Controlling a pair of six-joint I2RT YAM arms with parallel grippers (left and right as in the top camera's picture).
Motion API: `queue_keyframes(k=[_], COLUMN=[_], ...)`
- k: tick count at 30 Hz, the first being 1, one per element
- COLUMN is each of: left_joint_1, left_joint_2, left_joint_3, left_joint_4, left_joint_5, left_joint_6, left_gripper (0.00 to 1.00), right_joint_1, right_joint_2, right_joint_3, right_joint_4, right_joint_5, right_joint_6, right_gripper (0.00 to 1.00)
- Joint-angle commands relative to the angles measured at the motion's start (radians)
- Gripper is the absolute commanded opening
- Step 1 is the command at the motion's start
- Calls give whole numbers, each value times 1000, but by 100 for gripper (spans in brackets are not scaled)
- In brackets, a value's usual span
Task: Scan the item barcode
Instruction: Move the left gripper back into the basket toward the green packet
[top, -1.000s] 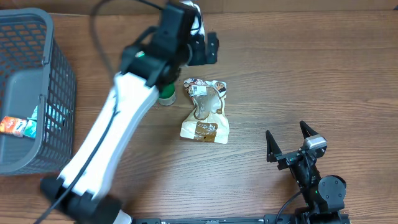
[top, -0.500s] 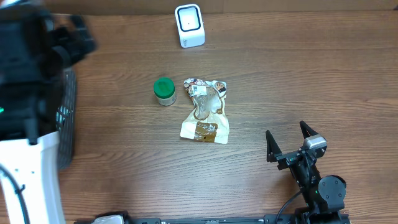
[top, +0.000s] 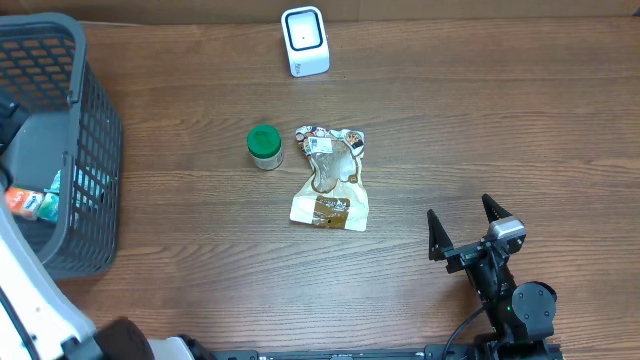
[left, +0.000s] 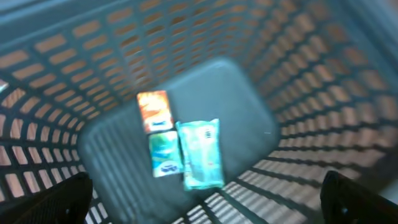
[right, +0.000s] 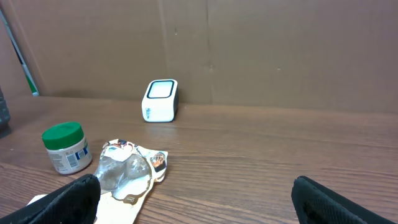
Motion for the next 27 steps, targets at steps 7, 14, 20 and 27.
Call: queue_keyframes(k=[7,14,20,27], left_joint_1=[79,77,61,24], left_joint_2=[176,357,485,557], left_joint_3=[-3,-3,-3,-3], left_joint_4=[-27,-53,-51,9], left_joint_5=[91,133,167,210], left_joint_6=[49,128,166,204], left_gripper=[75,54,54,65], right_joint_1=[-4,-4,-4,-4], right_joint_2=[-10,-10,-10,-10], right_joint_3=[-11,-11,-11,-11], right_joint_4=[4,4,4,4], right_joint_5=[2,2,2,2], right_joint_6=[-1,-1,-2,-2], right_gripper=[100,100,100,100])
